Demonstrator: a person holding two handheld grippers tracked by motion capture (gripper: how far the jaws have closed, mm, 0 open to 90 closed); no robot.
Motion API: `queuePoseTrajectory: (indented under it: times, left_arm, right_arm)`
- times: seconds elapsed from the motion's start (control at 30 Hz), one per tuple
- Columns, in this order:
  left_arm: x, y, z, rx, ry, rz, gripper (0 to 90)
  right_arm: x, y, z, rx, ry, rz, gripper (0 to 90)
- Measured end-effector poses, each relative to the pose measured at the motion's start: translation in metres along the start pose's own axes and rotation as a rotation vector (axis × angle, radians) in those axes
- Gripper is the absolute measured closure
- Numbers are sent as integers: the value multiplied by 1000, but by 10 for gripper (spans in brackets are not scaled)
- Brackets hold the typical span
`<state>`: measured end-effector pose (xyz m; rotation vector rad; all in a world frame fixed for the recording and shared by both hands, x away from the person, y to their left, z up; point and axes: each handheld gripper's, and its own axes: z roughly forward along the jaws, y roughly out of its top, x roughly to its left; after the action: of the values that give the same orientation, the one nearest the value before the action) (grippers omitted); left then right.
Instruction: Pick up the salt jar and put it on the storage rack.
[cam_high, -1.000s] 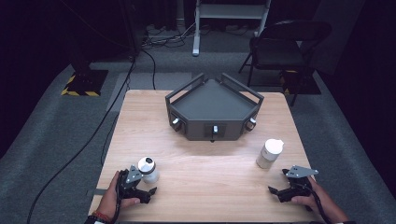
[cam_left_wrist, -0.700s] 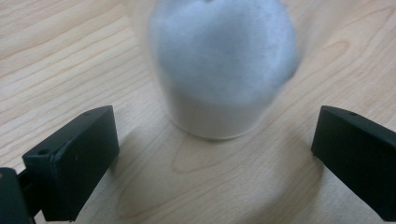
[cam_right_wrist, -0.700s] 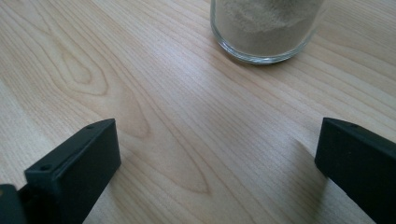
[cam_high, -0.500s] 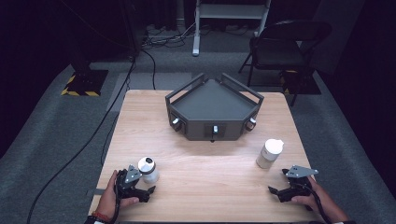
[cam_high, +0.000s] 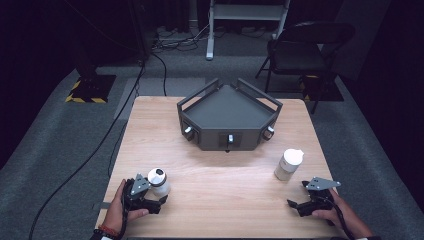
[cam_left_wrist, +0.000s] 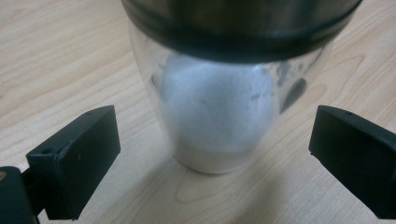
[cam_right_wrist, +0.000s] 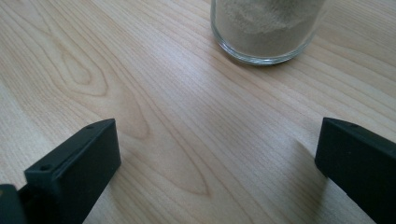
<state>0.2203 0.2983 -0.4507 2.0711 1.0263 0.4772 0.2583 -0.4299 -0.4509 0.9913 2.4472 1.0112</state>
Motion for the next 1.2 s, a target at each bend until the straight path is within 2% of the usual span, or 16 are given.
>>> queuePoseTrajectory:
  times: [0.63,0.93,1.03,1.07,1.2]
  left_arm:
    - [1,11,-1,-47,-6,-1,16]
    - [1,9,0,-96,1,-14,33]
    - [0,8,0,-108,7,-9,61]
    - [0,6,0,-129,4,-11,74]
    - [2,2,1,-149,-12,-18,152]
  right_arm:
    - [0,0,0,1,0,0,0]
    - [0,1,0,0,1,0,0]
    - [0,1,0,1,1,0,0]
    - [0,1,0,1,1,-1,0]
    - [0,1,1,1,1,-1,0]
